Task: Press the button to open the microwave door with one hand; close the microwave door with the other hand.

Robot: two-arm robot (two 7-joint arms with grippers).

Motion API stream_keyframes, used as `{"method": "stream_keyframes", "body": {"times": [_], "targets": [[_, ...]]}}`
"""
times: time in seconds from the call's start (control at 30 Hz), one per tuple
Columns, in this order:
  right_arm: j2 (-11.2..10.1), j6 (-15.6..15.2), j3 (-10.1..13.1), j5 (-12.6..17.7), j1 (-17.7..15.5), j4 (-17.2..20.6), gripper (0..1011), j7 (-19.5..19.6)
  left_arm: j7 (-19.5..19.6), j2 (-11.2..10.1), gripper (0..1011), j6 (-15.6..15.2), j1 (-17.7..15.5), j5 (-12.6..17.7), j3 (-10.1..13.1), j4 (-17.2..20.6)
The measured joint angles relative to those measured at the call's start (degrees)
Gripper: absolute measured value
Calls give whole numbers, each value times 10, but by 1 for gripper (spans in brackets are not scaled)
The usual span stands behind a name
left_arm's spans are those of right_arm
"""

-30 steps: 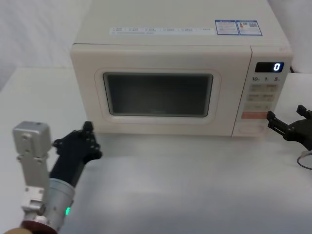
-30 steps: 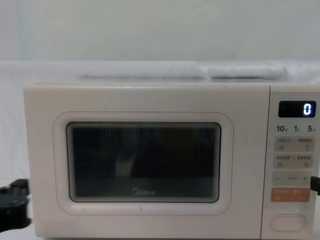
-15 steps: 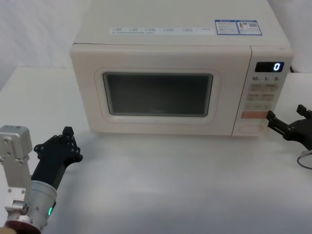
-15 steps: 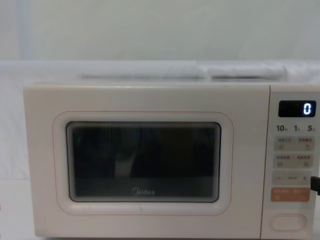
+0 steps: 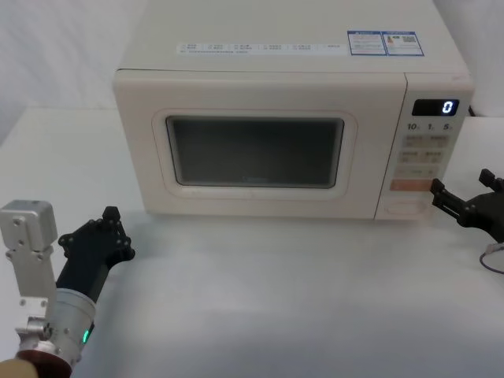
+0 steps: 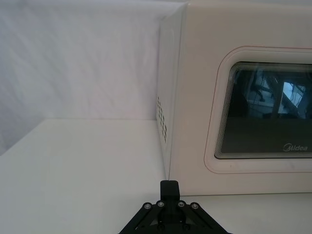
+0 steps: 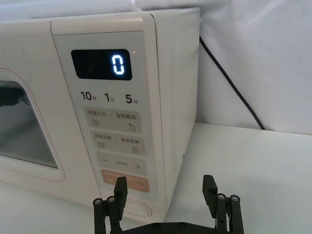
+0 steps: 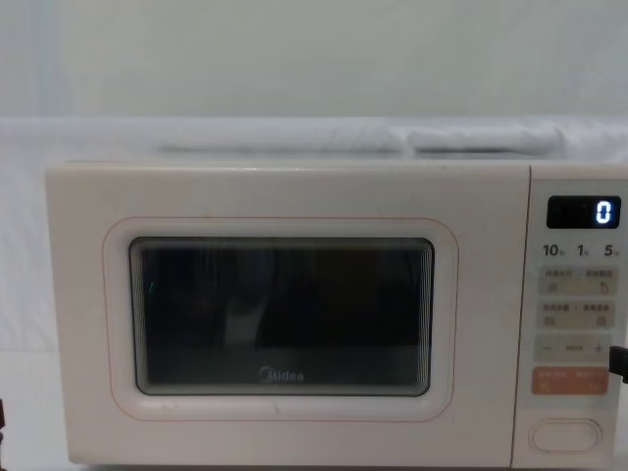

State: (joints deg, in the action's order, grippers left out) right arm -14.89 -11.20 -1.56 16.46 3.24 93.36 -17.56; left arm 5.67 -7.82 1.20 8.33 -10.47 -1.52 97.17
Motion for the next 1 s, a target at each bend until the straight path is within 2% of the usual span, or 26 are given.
{"method": "stream_keyframes", "body": {"times": [1.0], "targets": [[0,0,0,0,0,0,1002,0,1,5,0,-2,-3,4,-1,-6]]}}
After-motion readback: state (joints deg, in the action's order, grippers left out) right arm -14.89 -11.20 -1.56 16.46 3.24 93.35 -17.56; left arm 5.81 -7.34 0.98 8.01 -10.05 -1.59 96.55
